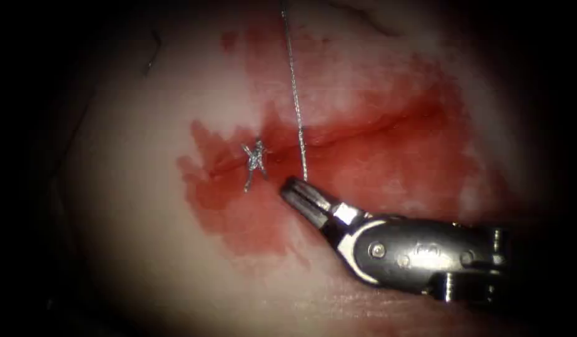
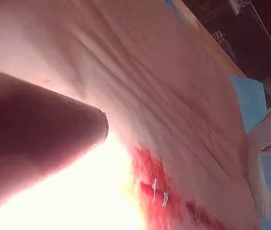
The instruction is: Wound Closure
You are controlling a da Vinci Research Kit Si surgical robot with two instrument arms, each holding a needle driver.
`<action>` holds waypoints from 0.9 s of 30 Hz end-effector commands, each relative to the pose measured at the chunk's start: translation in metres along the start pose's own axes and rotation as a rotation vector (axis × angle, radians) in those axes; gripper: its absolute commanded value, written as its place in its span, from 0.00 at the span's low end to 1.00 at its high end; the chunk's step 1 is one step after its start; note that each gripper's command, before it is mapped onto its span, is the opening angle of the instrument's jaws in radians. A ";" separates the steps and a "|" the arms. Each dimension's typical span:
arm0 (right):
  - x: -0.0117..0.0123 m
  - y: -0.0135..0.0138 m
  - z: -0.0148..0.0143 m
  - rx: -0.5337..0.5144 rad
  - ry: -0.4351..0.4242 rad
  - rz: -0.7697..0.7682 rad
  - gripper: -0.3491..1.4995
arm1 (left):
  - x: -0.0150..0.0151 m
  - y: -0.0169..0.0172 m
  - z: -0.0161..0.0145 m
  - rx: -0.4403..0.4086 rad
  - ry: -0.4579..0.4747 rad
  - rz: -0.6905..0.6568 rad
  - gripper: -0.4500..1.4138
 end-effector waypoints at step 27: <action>-0.0009 0.0017 -0.0012 -0.016 -0.001 0.001 0.00 | 0.0007 0.0000 0.0013 -0.032 0.027 -0.003 0.05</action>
